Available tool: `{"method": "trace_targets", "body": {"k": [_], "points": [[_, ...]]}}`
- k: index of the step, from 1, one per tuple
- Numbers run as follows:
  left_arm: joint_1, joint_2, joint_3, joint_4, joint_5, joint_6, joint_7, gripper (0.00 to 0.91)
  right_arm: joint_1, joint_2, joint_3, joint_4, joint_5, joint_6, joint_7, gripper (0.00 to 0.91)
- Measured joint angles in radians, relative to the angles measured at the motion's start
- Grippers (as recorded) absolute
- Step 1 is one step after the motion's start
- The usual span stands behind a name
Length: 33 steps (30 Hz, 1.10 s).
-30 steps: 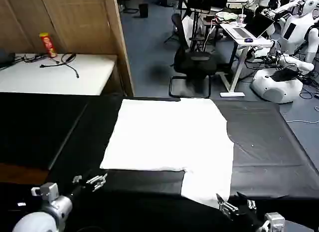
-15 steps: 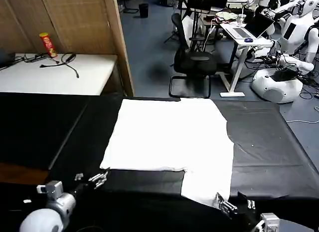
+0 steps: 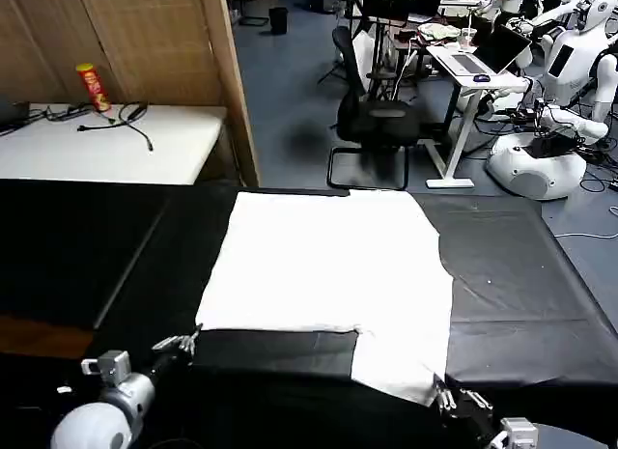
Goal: Fold and organize the clothes.
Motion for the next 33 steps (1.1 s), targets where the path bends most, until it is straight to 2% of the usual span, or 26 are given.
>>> {"method": "trace_targets", "body": {"k": [4, 9, 15, 23, 26, 33], "points": [[0.031, -0.011, -0.002, -0.057, 0.01, 0.012, -0.021, 0.0, -0.042, 0.001, 0.008, 0.047, 0.0, -0.029, 0.036, 0.0], [0.092, -0.022, -0.017, -0.123, 0.027, 0.014, -0.029, 0.0, -0.067, 0.011, 0.023, 0.084, 0.01, -0.027, 0.047, 0.0], [0.134, -0.042, -0.042, -0.173, 0.019, -0.012, -0.033, 0.0, -0.027, -0.012, 0.07, 0.073, 0.096, 0.044, -0.008, 0.0], [0.069, -0.077, -0.032, -0.151, 0.002, -0.053, -0.054, 0.0, 0.14, -0.101, 0.124, -0.041, 0.2, 0.123, -0.046, 0.0], [0.037, -0.092, -0.013, -0.133, 0.022, -0.059, -0.053, 0.0, 0.212, -0.133, 0.113, -0.1, 0.215, 0.141, -0.057, 0.0], [-0.045, -0.104, 0.034, -0.077, 0.099, -0.062, -0.057, 0.0, 0.41, -0.187, 0.054, -0.245, 0.218, 0.144, -0.072, 0.0]]}}
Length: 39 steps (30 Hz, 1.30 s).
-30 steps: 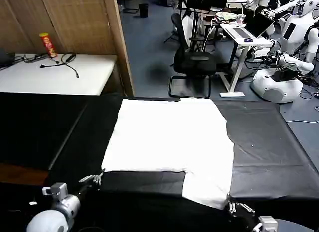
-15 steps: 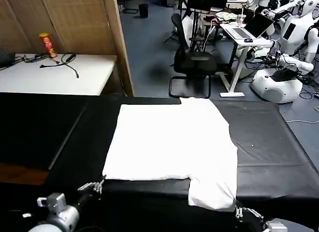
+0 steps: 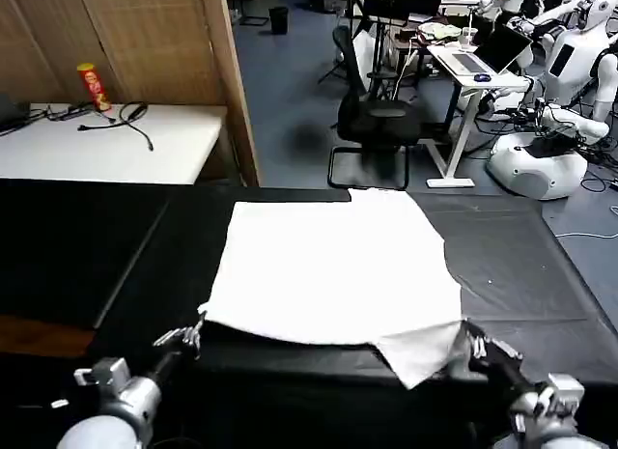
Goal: Fold and organize the clothes.
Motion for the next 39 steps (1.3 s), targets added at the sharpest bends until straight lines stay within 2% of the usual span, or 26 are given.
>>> {"method": "trace_targets", "body": {"k": [8, 20, 21, 22, 28, 39], "points": [[-0.114, 0.011, 0.045, 0.086, 0.043, -0.006, -0.01, 0.0, 0.215, -0.023, -0.1, -0.151, -0.033, -0.007, -0.007, 0.0], [-0.293, 0.059, 0.11, 0.22, 0.061, -0.02, -0.014, 0.0, 0.394, 0.001, -0.238, -0.344, -0.078, -0.003, -0.028, 0.0], [-0.306, 0.062, 0.117, 0.233, 0.061, -0.021, -0.014, 0.429, 0.403, 0.003, -0.241, -0.352, -0.075, -0.004, -0.032, 0.088], [-0.319, 0.063, 0.123, 0.245, 0.061, -0.021, -0.015, 0.878, 0.407, 0.004, -0.241, -0.356, -0.072, -0.009, -0.036, 0.878], [-0.353, 0.068, 0.135, 0.274, 0.062, -0.016, -0.011, 0.878, 0.384, -0.012, -0.216, -0.336, -0.068, -0.018, -0.085, 0.878], [-0.286, 0.074, 0.1, 0.23, 0.105, -0.008, 0.003, 0.878, 0.165, -0.022, -0.097, -0.172, -0.135, 0.001, -0.14, 0.878]]}}
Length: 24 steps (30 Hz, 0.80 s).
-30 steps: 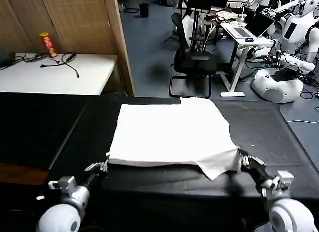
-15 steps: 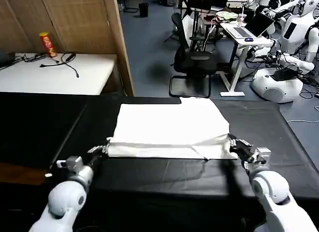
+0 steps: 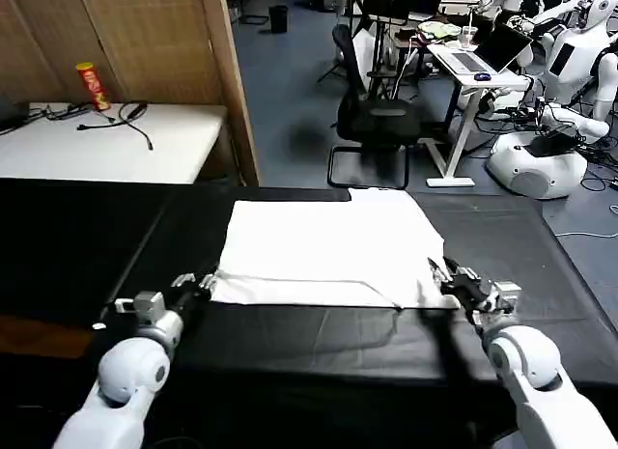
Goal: Fold and organize the clothes.
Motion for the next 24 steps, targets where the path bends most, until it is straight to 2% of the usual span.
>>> {"method": "trace_targets", "body": {"k": [4, 6, 7, 8, 9, 11, 12, 13, 14, 15, 16, 17, 19, 24], "points": [[0.05, -0.002, -0.002, -0.022, 0.015, -0.002, 0.014, 0.878, -0.047, 0.01, 0.017, 0.002, -0.005, 0.0, 0.005, 0.878], [0.069, -0.006, -0.002, -0.023, 0.016, -0.004, 0.016, 0.878, -0.054, 0.014, 0.019, -0.004, -0.007, 0.0, 0.007, 0.77], [0.078, -0.009, -0.002, -0.023, 0.016, -0.005, 0.018, 0.878, -0.055, 0.016, 0.019, -0.009, -0.008, 0.0, 0.008, 0.761], [0.084, -0.012, -0.002, -0.022, 0.017, -0.005, 0.019, 0.829, -0.056, 0.018, 0.019, -0.015, -0.01, 0.0, 0.008, 0.702], [0.089, -0.014, -0.003, -0.02, 0.016, -0.006, 0.022, 0.663, -0.056, 0.019, 0.018, -0.02, -0.012, 0.0, 0.008, 0.663], [0.098, -0.016, -0.004, -0.014, 0.013, -0.008, 0.031, 0.439, -0.056, 0.023, 0.016, -0.033, -0.019, 0.0, 0.008, 0.566], [0.101, -0.016, -0.004, -0.012, 0.01, -0.01, 0.036, 0.205, -0.056, 0.024, 0.015, -0.038, -0.023, 0.0, 0.008, 0.517], [0.102, -0.017, -0.005, -0.007, 0.008, -0.011, 0.037, 0.059, -0.057, 0.026, 0.014, -0.042, -0.027, 0.001, 0.008, 0.429], [0.102, -0.018, -0.005, -0.003, 0.007, -0.011, 0.038, 0.029, -0.059, 0.028, 0.013, -0.047, -0.033, 0.002, 0.008, 0.38], [0.102, -0.019, -0.005, 0.002, 0.006, -0.012, 0.038, 0.0, -0.062, 0.031, 0.011, -0.052, -0.036, 0.003, 0.008, 0.293], [0.101, -0.02, -0.005, 0.007, 0.005, -0.012, 0.038, 0.0, -0.065, 0.034, 0.01, -0.056, -0.038, 0.003, 0.008, 0.234], [0.1, -0.021, -0.005, 0.012, 0.004, -0.012, 0.038, 0.0, -0.067, 0.035, 0.009, -0.058, -0.039, 0.003, 0.008, 0.137], [0.099, -0.021, -0.005, 0.019, -0.004, -0.013, 0.039, 0.0, -0.07, 0.038, 0.009, -0.058, -0.04, 0.004, 0.009, 0.059], [0.094, -0.02, -0.004, 0.026, -0.024, -0.013, 0.036, 0.0, -0.08, 0.03, 0.01, -0.041, -0.038, -0.017, 0.04, 0.029]]}}
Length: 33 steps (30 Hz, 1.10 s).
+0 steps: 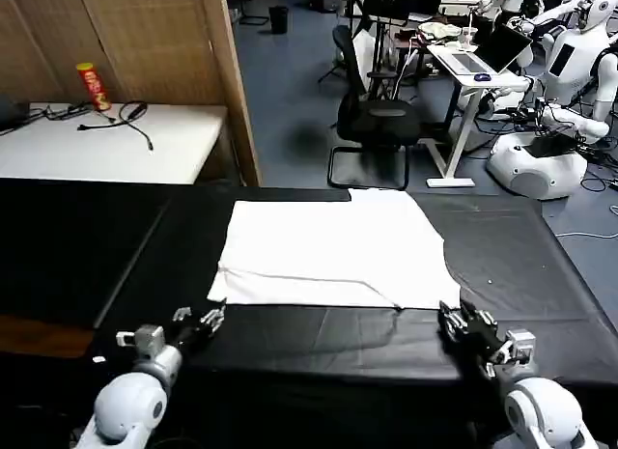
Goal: Fold and organize the clothes.
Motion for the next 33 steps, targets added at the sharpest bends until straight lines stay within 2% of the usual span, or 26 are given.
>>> {"method": "trace_targets", "body": {"k": [4, 7, 13, 20, 21, 22, 23, 33], "points": [[0.016, 0.008, 0.0, -0.023, -0.021, 0.013, -0.025, 0.0, -0.016, -0.014, 0.009, 0.038, 0.048, -0.059, 0.045, 0.02], [0.036, 0.012, 0.003, -0.053, -0.014, 0.036, -0.056, 0.0, -0.038, -0.028, 0.022, 0.085, 0.08, -0.128, 0.091, 0.02], [0.112, 0.033, -0.004, -0.136, 0.023, 0.077, -0.081, 0.0, -0.121, -0.035, 0.059, 0.185, 0.087, -0.233, 0.148, 0.02], [0.22, 0.07, -0.05, -0.249, 0.003, 0.101, -0.092, 0.0, -0.237, -0.01, 0.096, 0.297, 0.078, -0.284, 0.166, 0.02], [0.237, 0.077, -0.057, -0.262, 0.001, 0.101, -0.092, 0.0, -0.249, -0.007, 0.097, 0.307, 0.075, -0.285, 0.166, 0.156], [0.255, 0.082, -0.065, -0.275, -0.005, 0.101, -0.092, 0.02, -0.259, -0.004, 0.099, 0.315, 0.07, -0.288, 0.168, 0.351], [0.272, 0.087, -0.072, -0.285, -0.01, 0.103, -0.092, 0.878, -0.267, -0.002, 0.101, 0.321, 0.066, -0.293, 0.169, 0.878], [0.399, 0.086, -0.142, -0.363, -0.012, 0.171, -0.101, 0.878, -0.335, -0.01, 0.146, 0.423, 0.067, -0.341, 0.164, 0.878]]}}
